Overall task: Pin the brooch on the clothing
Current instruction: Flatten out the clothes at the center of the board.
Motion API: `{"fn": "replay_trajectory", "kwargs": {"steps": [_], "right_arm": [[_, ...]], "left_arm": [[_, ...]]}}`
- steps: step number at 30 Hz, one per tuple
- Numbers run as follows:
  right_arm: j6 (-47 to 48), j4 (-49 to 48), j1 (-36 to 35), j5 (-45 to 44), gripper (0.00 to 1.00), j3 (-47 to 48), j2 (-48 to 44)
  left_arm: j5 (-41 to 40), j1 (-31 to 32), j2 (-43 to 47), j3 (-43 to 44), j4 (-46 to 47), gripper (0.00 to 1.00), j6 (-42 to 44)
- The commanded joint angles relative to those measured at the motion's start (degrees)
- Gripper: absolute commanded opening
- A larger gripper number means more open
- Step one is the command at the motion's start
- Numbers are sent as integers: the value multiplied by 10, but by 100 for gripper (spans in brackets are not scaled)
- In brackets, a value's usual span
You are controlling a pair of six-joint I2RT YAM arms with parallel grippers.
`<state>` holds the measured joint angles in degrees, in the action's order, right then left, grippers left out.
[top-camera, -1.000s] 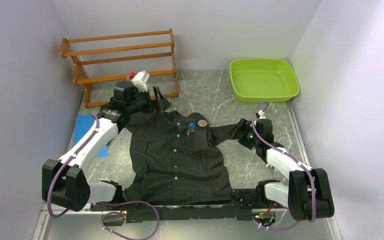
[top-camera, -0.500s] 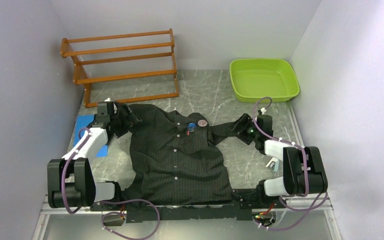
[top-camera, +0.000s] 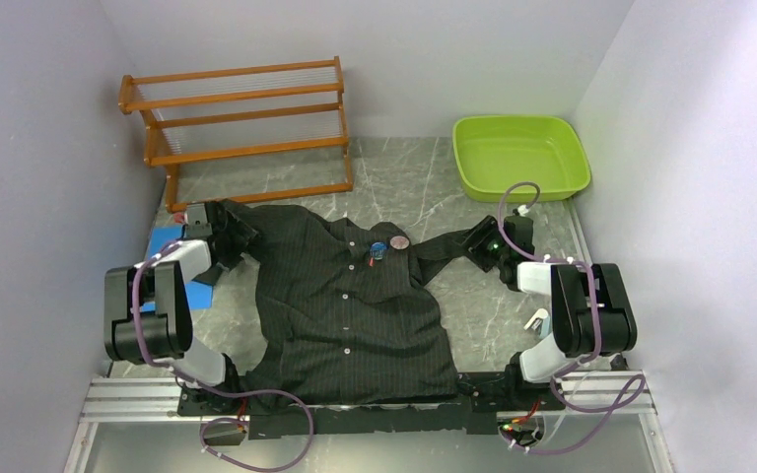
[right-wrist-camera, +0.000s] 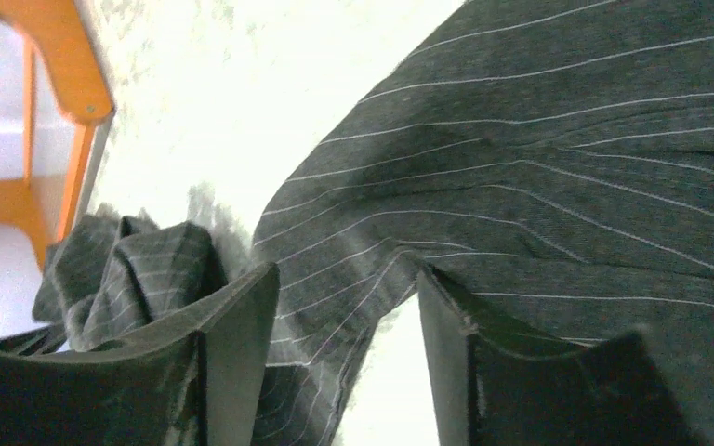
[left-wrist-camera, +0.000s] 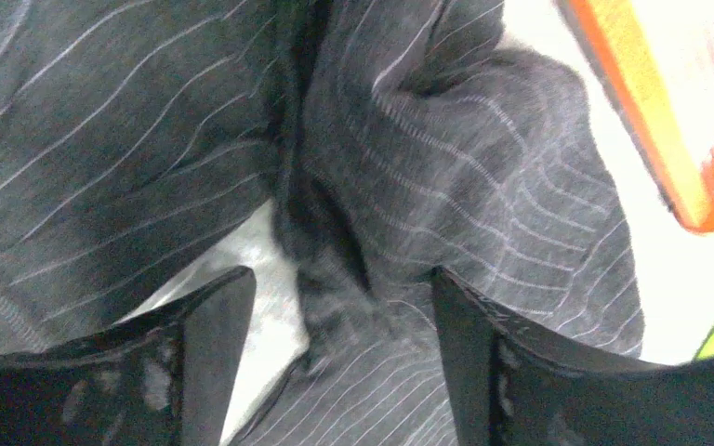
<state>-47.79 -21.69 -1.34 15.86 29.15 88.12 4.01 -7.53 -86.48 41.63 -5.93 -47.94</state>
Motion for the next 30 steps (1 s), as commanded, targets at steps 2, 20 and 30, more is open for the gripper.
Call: {"fn": "replay_trajectory", "kwargs": {"steps": [2,20,30], "right_arm": [[-20,-3,10,-64,49,-24,10],[44,90,107,-101,0,-11,-77],[72,95,229,-31,1,-14,-96]], "left_arm": [[35,-4,-71,20,92,65,-9],[-20,-52,90,-11,14,3,-31],[-6,-81,167,-36,-32,3,-38]]}}
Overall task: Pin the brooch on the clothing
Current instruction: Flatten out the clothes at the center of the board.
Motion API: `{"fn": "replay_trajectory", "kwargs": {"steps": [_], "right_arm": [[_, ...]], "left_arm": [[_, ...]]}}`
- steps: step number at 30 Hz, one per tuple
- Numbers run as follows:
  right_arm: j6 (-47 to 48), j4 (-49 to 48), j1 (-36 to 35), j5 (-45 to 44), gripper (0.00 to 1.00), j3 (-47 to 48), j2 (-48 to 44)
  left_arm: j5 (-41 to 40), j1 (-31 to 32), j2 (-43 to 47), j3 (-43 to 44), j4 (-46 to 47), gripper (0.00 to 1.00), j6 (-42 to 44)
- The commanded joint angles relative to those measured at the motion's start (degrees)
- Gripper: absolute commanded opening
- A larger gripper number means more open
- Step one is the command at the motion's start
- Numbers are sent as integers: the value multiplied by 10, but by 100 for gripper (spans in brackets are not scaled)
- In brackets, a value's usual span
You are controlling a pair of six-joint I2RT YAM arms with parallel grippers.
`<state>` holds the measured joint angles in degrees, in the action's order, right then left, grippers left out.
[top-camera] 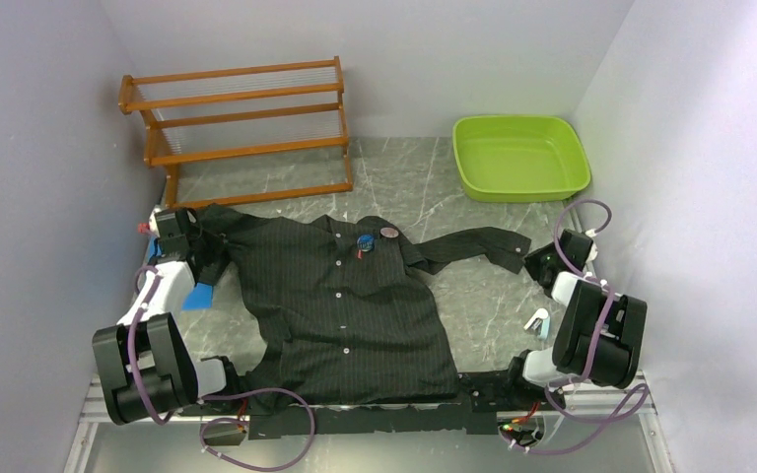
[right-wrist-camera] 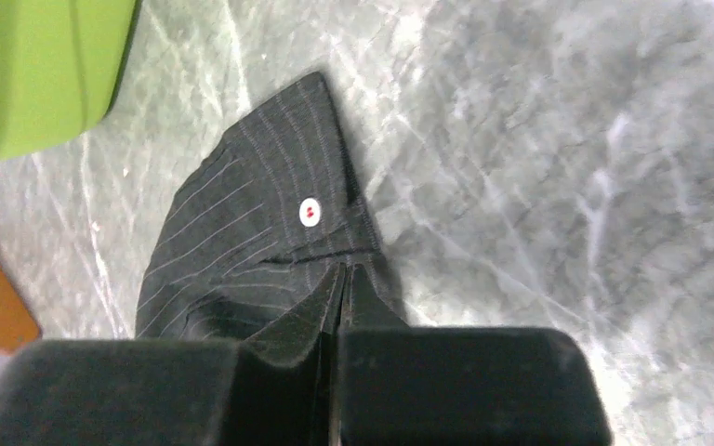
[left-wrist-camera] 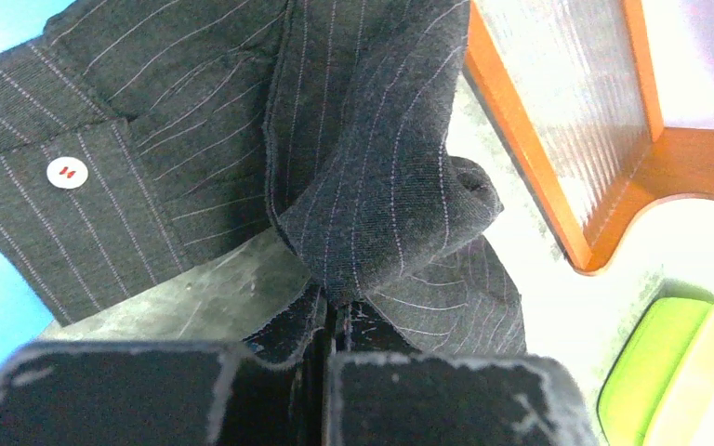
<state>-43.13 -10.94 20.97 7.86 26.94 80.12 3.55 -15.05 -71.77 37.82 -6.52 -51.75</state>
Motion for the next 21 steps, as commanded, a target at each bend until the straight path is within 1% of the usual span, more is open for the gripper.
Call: {"fn": "replay_trajectory", "kwargs": {"steps": [1,2,3,4,5,6,7,8,10,13,16,21], "right_arm": [[30,-28,5,77,6,4,-19],[35,-46,3,110,15,-2,-20],[36,-57,-1,133,34,-8,-21],[39,-62,-9,147,49,-11,-22],[45,-58,-22,152,58,-8,-22],[51,-49,-36,145,65,-5,-22],[55,-41,-56,134,69,-2,-22],[60,-34,-76,121,71,2,-22],[69,-17,-119,84,72,12,-19],[84,13,-166,37,70,37,1],[86,28,-183,6,68,55,34],[72,13,-186,-20,64,68,65]], "left_arm": [[0,-7,23,5,-32,3,3],[4,-8,26,6,-36,3,7],[9,-8,29,7,-38,3,9],[15,-8,31,7,-37,3,13],[25,-8,34,7,-38,3,15],[31,-8,36,7,-40,3,16],[37,-8,36,6,-39,3,17],[42,-8,37,5,-39,3,18],[49,-8,37,3,-38,3,19],[57,-8,35,-2,-33,3,19],[65,-8,32,-7,-28,3,20],[71,-8,30,-11,-24,3,20]]}}
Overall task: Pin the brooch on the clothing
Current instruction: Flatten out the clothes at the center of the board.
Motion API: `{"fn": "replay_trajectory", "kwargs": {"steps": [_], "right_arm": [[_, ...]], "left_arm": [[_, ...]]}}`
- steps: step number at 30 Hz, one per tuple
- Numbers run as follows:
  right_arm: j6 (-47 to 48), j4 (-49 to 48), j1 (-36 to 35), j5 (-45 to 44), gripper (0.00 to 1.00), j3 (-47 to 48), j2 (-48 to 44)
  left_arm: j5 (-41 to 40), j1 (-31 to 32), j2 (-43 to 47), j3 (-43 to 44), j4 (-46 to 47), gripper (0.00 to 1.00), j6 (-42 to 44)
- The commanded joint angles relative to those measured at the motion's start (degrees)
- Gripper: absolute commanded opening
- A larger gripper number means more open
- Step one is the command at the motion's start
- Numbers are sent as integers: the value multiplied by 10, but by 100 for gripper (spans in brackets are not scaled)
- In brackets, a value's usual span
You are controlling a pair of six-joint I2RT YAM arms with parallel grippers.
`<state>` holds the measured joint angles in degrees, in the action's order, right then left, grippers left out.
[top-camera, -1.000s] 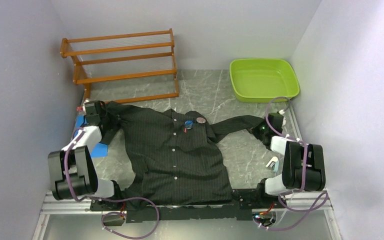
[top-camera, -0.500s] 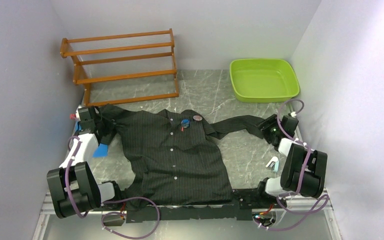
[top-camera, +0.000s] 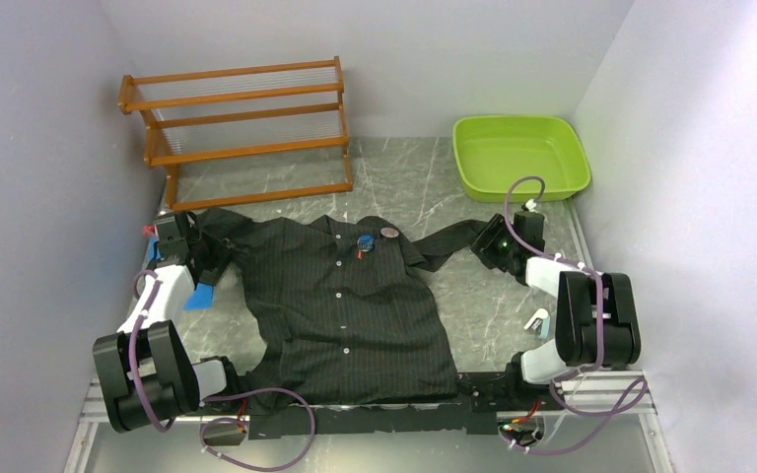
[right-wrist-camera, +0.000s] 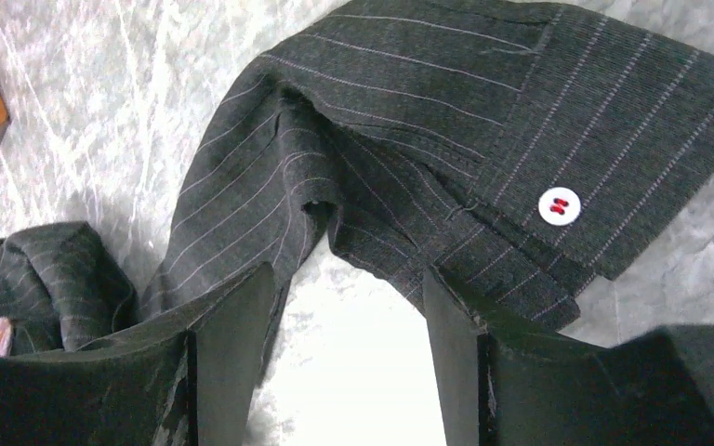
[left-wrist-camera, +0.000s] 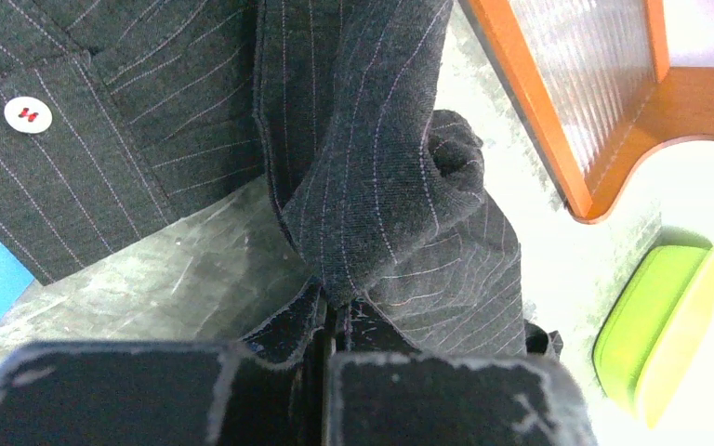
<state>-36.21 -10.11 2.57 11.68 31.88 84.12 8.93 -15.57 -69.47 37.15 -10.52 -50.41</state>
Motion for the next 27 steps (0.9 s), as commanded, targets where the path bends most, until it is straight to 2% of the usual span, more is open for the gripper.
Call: {"fn": "replay_trajectory", "kwargs": {"steps": [1,7,11,16,19,23,27], "right_arm": [[3,8,-2,-74,63,25,29],[-3,59,0,-186,59,83,69],[-24,72,50,-150,59,87,74],[-44,54,161,-65,61,54,55],[-37,60,201,-58,61,49,35],[-7,50,187,8,64,46,-22],[36,97,125,-17,74,64,-94]], "left_arm": [[18,-3,7,-5,18,3,6],[20,-3,5,-5,19,3,9],[14,-3,8,-5,15,3,11],[19,-3,8,-8,20,3,7],[29,-3,3,-6,21,3,6],[43,-2,-2,0,19,3,11],[44,-2,7,3,13,3,17]]}}
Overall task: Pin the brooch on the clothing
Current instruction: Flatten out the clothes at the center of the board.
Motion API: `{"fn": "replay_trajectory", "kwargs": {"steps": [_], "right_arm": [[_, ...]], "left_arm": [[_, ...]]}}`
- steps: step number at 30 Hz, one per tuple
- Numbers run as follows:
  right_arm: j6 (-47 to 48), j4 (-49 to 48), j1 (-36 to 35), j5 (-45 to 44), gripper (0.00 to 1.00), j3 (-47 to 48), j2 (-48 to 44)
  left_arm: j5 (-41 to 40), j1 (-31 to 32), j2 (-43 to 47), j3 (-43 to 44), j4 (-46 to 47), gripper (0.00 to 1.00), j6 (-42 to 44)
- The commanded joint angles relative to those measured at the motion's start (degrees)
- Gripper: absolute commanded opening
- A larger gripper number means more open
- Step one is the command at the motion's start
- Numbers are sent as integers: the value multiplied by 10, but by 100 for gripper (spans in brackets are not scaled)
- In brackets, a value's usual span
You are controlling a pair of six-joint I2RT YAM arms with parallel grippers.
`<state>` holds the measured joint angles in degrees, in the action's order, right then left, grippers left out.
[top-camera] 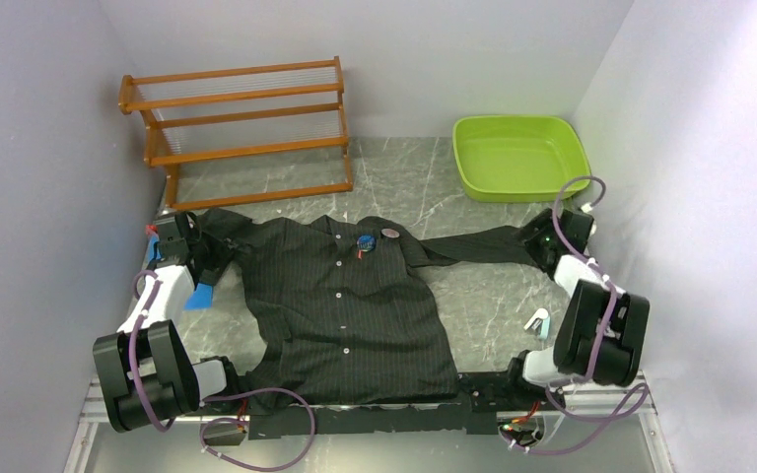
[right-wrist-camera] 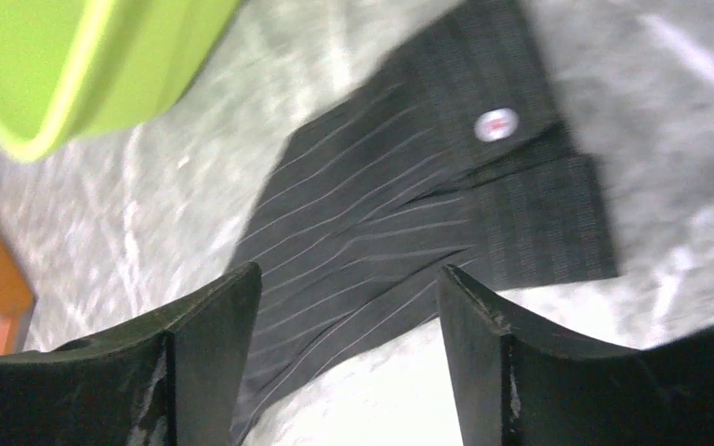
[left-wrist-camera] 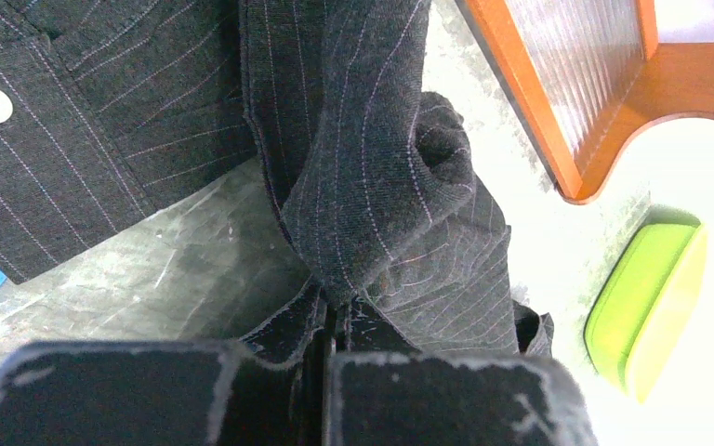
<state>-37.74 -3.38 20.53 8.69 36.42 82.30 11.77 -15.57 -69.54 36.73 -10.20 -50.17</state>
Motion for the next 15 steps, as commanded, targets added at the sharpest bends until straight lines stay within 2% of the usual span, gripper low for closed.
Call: {"fn": "replay_trajectory", "kwargs": {"steps": [1,3,5,9,12,15], "right_arm": [[63,52,-80,-4,77,22,-91],[80,66,-130,-42,85,22,-119],[82,69,-172,-44,87,23,-126],[50,38,-223,17,82,17,-84],[32,5,-260,27,79,20,-29],[15,-4,-266,27,79,32,33]], "left_arm": [[17,-3,10,6,9,3,14],[17,-3,14,5,9,3,14],[15,-3,17,3,5,3,17],[15,-3,21,1,1,3,20],[22,-3,22,2,2,3,22],[30,-2,26,9,-5,3,29]]}}
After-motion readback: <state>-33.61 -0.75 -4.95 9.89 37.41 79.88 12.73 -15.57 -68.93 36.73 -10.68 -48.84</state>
